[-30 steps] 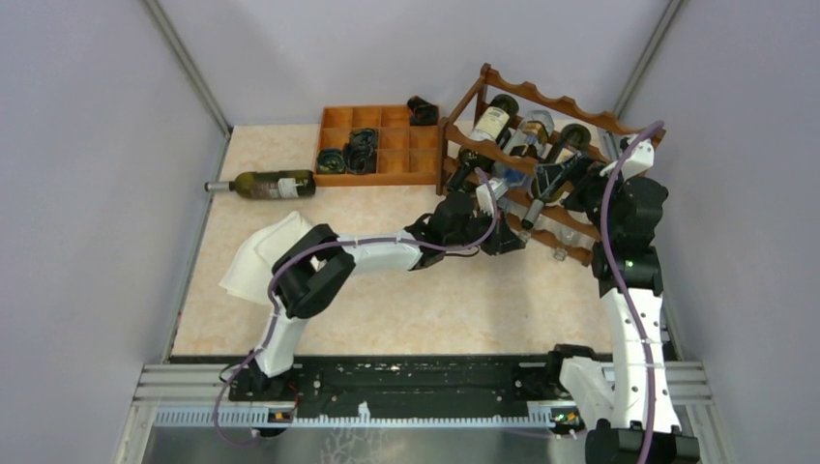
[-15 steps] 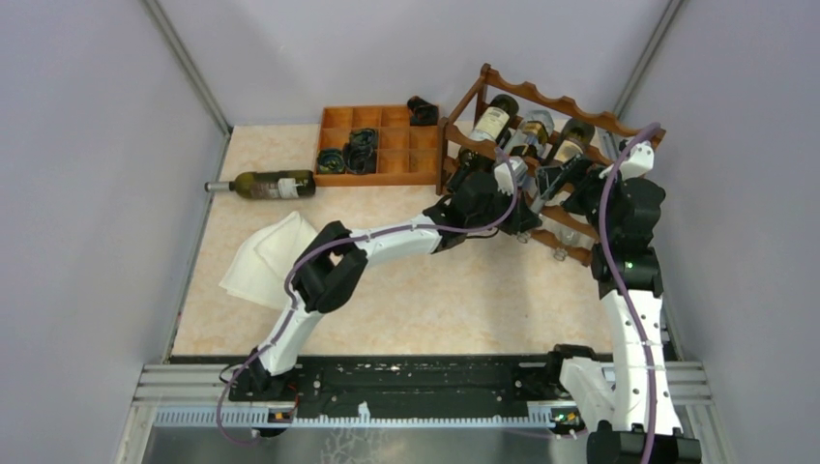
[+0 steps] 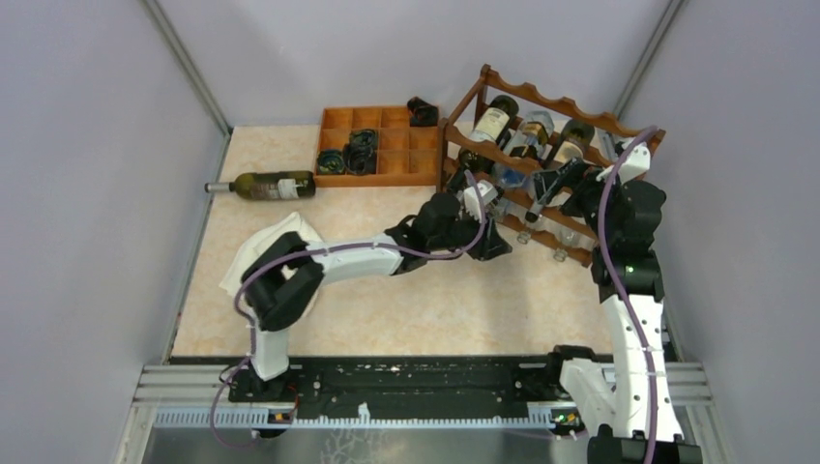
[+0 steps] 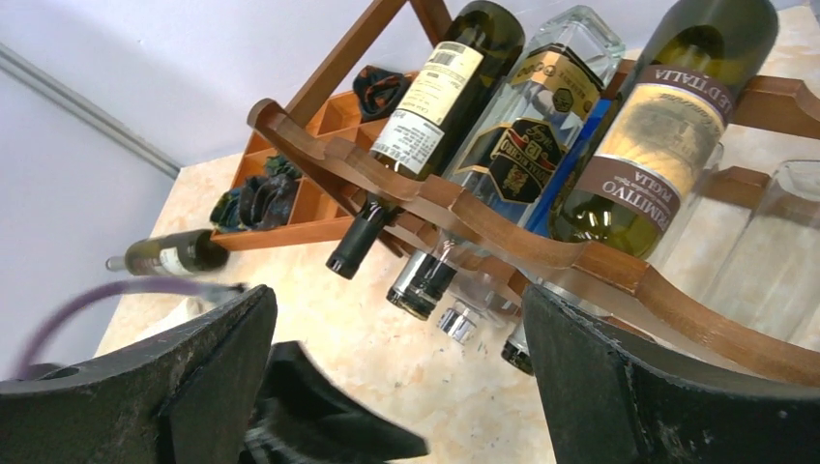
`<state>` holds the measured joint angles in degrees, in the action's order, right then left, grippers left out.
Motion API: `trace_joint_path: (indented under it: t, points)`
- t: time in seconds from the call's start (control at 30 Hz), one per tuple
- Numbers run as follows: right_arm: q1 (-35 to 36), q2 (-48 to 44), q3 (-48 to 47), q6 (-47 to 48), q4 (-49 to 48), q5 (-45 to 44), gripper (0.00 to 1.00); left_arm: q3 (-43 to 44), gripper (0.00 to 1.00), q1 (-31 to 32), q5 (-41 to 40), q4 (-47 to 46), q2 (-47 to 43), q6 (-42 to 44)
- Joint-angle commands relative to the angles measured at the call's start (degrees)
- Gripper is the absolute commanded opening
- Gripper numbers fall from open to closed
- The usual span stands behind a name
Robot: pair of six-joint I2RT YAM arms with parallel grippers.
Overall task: Put the wine bottle on the wine rack
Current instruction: Pick up the wine bottle from the center of the board.
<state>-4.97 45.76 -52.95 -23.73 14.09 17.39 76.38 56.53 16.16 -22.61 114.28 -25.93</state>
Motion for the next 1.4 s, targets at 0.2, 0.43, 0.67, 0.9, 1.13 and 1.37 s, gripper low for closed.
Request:
trace_joint_path:
  t: [0.2,0.43,0.67,0.9,1.13,1.37]
  points:
    - [0.82,-1.52,0.76,0.17,-10.56,12.38,0.95,-22.81,0.64,-5.81,-14.54,0.4,-26.85,13.36]
    - [1.21,0.19,7.97,-8.14,-27.91,26.93,0.95,-38.44,0.98,-29.66,-6.44,-2.08,-40.77,-0.38]
    - [4.11,2.2,9.79,-8.41,-30.78,30.52,0.95,-40.29,0.98,-53.62,8.07,-3.35,-38.21,-13.07]
    - [6.3,3.34,10.35,-8.3,-30.67,30.13,0.95,-36.96,0.99,-64.63,8.61,-1.57,-29.94,-24.71]
    - [6.8,3.21,11.49,-9.12,-31.09,29.61,0.95,-27.7,0.99,-65.85,-11.18,17.87,-27.68,-26.47]
    - [7.15,4.21,12.72,-10.77,-33.07,29.27,0.95,-15.36,0.99,-65.89,-22.78,32.5,-21.93,-27.58]
